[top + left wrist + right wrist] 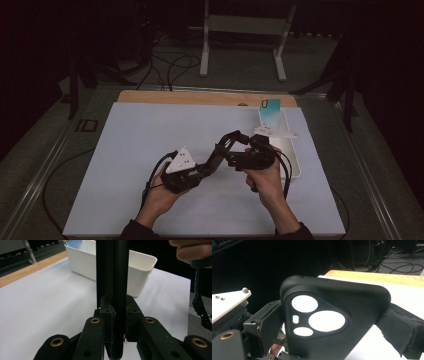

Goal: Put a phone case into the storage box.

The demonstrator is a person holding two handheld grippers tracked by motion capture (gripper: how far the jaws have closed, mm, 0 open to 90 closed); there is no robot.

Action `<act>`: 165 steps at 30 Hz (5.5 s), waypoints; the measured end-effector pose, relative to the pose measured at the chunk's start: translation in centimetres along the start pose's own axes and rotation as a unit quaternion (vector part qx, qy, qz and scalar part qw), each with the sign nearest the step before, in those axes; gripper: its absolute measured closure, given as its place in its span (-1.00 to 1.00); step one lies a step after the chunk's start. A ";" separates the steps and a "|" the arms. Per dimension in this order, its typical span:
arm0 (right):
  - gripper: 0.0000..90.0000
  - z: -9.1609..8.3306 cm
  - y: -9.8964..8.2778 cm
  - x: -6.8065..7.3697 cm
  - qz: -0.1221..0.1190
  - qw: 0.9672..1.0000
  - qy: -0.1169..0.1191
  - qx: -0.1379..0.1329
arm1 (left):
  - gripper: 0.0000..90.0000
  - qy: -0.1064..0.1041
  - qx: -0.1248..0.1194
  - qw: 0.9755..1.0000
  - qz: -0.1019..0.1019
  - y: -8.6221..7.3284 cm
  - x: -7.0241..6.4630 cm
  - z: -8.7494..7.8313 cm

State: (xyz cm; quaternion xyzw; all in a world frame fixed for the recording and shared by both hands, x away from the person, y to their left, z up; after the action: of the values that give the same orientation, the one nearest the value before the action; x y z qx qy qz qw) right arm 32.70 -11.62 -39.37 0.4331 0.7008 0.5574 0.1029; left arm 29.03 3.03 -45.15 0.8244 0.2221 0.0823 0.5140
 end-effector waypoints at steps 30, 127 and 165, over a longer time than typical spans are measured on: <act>-0.79 0.0 -0.2 0.3 0.015 0.999 0.025 -0.022 | 0.80 -0.012 -0.019 1.000 0.005 -0.1 -0.6 0.4; -0.69 0.7 -0.2 0.7 -0.035 0.999 -0.010 -0.004 | -0.99 0.229 -0.038 0.969 -0.086 -11.8 6.3 -10.9; -0.69 0.8 4.3 -3.0 -0.067 0.994 -0.084 -0.006 | -0.99 0.250 -0.023 0.964 -0.091 -12.8 6.6 -10.8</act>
State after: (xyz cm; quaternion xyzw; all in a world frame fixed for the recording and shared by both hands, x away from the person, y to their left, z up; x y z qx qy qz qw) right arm 37.11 -13.24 -36.98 0.4304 0.7136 0.5149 0.2011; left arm 27.39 19.58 -52.10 0.7416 0.4157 0.2440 0.4665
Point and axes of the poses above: each handheld gripper's, and its own axes: z roughly forward along the jaws, y roughly out of its top, x roughly to its left, the point moved 6 cm from there along z, roughly forward along the jaws, and after that the axes turned 4 degrees about -y, right-handed, at the moved point
